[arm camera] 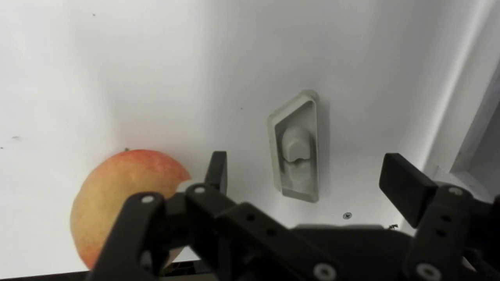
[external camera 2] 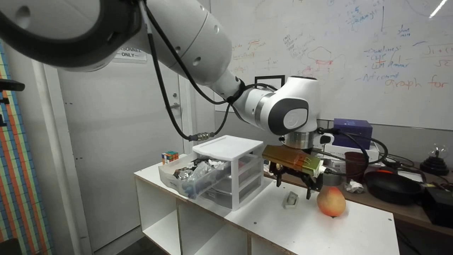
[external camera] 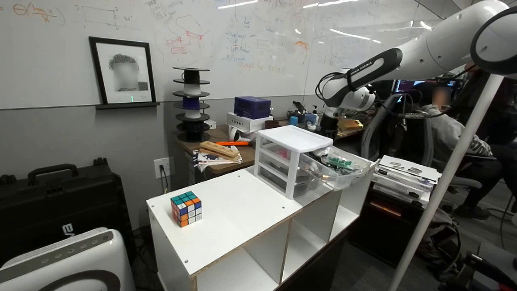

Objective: Put the plastic bag and white object in the open drawer and then close the drawer

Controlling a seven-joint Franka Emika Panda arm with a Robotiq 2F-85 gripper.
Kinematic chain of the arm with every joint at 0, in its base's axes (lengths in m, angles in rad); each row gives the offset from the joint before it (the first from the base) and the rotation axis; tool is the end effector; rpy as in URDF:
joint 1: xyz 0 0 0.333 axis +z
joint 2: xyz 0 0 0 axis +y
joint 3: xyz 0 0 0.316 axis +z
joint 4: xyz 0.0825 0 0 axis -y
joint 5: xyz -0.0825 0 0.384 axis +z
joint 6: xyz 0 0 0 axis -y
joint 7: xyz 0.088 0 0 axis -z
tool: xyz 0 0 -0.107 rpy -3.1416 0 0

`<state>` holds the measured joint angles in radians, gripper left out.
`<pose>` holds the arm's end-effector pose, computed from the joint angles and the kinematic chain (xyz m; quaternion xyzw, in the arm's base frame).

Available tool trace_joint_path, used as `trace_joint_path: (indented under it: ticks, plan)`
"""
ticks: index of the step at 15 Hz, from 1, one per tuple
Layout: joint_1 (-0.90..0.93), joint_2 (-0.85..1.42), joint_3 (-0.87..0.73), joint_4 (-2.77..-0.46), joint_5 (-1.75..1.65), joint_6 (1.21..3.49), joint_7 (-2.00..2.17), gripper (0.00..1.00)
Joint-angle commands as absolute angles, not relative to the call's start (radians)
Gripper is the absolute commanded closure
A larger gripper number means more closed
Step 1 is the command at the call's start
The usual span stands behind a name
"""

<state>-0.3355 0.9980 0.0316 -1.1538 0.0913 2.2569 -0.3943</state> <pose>0.7383 -0.2369 0.1963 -0.9973 -0.0102 -0.0664 0.0287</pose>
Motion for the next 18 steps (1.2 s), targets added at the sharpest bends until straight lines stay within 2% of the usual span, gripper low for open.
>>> trace_joint_path:
  ticks: [1,10,11,12,18]
  plan:
    - [-0.339,1.118,0.06,-0.955,0.118,2.184,-0.396,0.0]
    - [-0.317,1.245,0.046,-0.781,0.086,2.087,-0.392,0.0]
    - [-0.316,1.252,0.039,-0.773,0.08,2.083,-0.39,0.1]
    - [-0.316,1.263,0.037,-0.762,0.075,2.081,-0.393,0.26]
    - [-0.31,1.274,0.028,-0.742,0.05,2.08,-0.399,0.73]
